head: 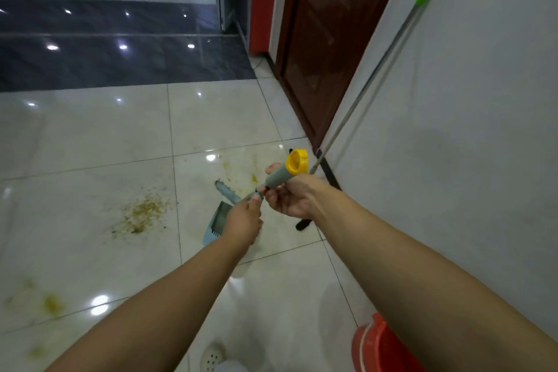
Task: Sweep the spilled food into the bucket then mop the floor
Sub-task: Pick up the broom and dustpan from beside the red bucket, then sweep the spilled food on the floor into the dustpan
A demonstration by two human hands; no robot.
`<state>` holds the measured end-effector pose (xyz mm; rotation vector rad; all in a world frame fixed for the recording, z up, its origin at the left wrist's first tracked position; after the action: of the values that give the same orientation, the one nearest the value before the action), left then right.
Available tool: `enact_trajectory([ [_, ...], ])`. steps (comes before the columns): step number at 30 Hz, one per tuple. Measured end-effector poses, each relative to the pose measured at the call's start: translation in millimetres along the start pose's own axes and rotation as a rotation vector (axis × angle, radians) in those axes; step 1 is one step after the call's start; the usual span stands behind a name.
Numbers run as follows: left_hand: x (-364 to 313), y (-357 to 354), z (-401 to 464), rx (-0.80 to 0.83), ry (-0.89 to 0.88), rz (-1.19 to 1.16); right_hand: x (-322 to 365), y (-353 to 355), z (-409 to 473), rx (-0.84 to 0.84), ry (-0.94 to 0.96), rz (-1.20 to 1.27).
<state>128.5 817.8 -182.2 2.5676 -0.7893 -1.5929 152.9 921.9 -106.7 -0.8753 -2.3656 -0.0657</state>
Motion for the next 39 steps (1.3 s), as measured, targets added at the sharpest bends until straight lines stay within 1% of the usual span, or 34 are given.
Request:
enact_trajectory([
  [3,9,49,22,-0.073,0.039,0.000,-9,-59,18,0.031,0.043,-0.106],
  [6,24,98,44,-0.151,0.158,-0.051,-15,-113,33,0.063,0.081,-0.112],
  [9,42,153,59,-0.247,0.209,-0.176,-14,-150,48,0.116,0.051,-0.007],
  [12,57,209,63,-0.355,0.261,-0.322,-12,-179,56,0.146,-0.041,-0.024],
  [15,65,258,60,-0.459,0.262,-0.403,-13,-204,58,0.073,-0.113,-0.118],
  [19,82,310,57,-0.610,0.266,-0.440,-27,-235,76,-0.013,-0.181,-0.085],
  [20,86,321,55,-0.645,0.265,-0.445,-32,-242,80,-0.010,-0.200,-0.100],
  [24,97,352,47,-0.791,0.246,-0.446,-54,-265,98,0.080,-0.305,-0.259],
  [28,109,376,40,-0.929,0.246,-0.456,-78,-282,133,0.091,-0.420,-0.466],
  [31,118,392,42,-1.029,0.252,-0.466,-95,-297,154,0.159,-0.503,-0.604],
  [34,127,404,47,-1.138,0.296,-0.485,-105,-310,175,0.237,-0.567,-0.753],
  [39,135,410,59,-1.311,0.364,-0.440,-120,-321,213,0.364,-0.670,-1.075],
])
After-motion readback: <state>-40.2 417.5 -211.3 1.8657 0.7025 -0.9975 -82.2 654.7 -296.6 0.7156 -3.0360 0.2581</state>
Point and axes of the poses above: each hand's wrist, its own z-axis towards the middle knuckle, its own y-axis out of the back of the hand, x = y × z, the point moved 2 cm from there along z, towards the middle knuckle, and after that the axes turned 6 degrees about -x, right-handed, at the moved point
